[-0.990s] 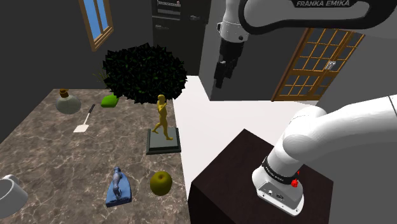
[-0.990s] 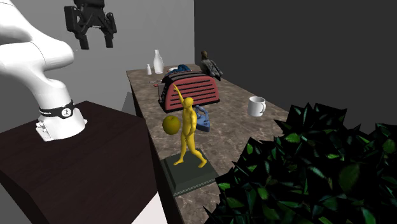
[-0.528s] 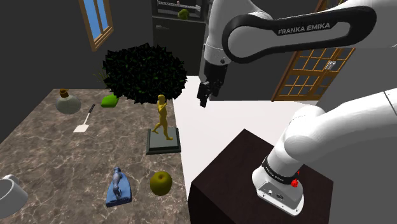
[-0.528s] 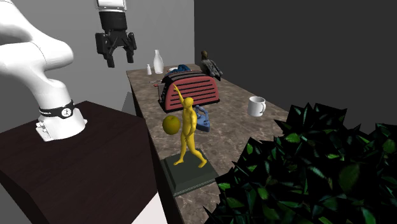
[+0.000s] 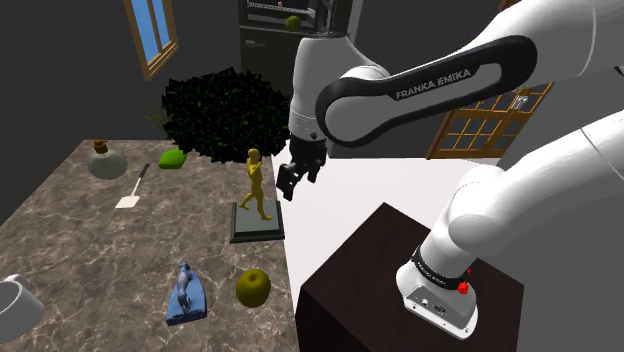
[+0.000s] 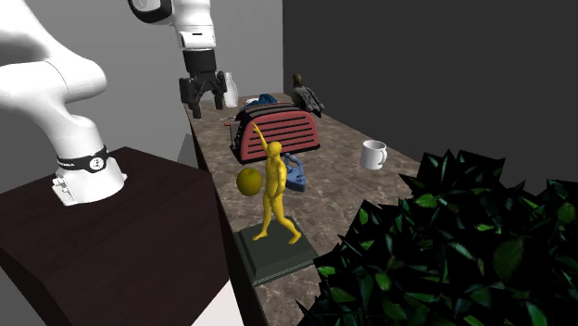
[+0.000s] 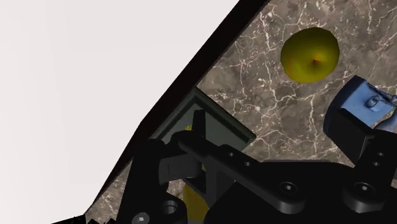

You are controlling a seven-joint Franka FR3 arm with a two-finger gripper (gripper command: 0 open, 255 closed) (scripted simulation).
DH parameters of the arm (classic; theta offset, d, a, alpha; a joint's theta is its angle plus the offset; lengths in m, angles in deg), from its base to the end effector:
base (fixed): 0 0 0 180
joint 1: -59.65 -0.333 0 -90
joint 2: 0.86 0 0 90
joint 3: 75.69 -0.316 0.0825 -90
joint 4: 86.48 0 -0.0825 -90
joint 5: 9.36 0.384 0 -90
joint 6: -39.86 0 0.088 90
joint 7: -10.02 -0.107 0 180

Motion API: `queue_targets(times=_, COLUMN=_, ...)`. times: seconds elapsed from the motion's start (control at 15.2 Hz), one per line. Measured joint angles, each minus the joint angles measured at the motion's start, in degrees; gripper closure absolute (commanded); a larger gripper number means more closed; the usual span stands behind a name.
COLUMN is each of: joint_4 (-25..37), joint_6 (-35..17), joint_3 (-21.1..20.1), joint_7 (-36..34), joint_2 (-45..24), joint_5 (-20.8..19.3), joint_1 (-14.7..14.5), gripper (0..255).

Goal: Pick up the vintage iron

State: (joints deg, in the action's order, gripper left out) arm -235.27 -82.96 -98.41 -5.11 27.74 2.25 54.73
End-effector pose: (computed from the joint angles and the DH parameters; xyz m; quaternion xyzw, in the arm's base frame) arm 0.3440 0.1867 0.4102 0.9993 0.0336 0.0132 0.0030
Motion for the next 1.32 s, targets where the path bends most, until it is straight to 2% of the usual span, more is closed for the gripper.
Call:
queue_targets(times=0.33, joint_4=1.4, joint_6=-8.9, joint_3=-5.5, joint_7=-7.0, joint_2=-9.3, joint_5=0.5, joint_1=0.0, gripper=0)
queue_targets(times=0.59, joint_4=3.8, joint_6=-15.8, joint_3=-9.7, joint_7=-13.9, joint_2=-18.0, joint_5=-2.2, joint_1=0.8, gripper=0)
queue_targets(times=0.79, joint_4=6.9, joint_6=-20.0, joint_3=-12.4, joint_7=-20.9, joint_2=-25.3, joint_5=-6.8, joint_1=1.2, gripper=0)
queue_targets(times=0.99, joint_4=10.4, joint_6=-24.1, joint_3=-13.2, joint_7=-29.2, joint_2=-33.5, joint_5=-14.1, joint_1=0.5, gripper=0)
queue_targets(times=1.19, joint_4=15.1, joint_6=-26.5, joint_3=-11.6, joint_7=-37.7, joint_2=-41.4, joint_5=-21.7, joint_1=-2.8, gripper=0)
queue_targets(times=1.32, joint_4=18.5, joint_6=-27.3, joint_3=-9.9, joint_7=-42.0, joint_2=-45.7, joint_5=-25.4, joint_1=-5.4, gripper=0)
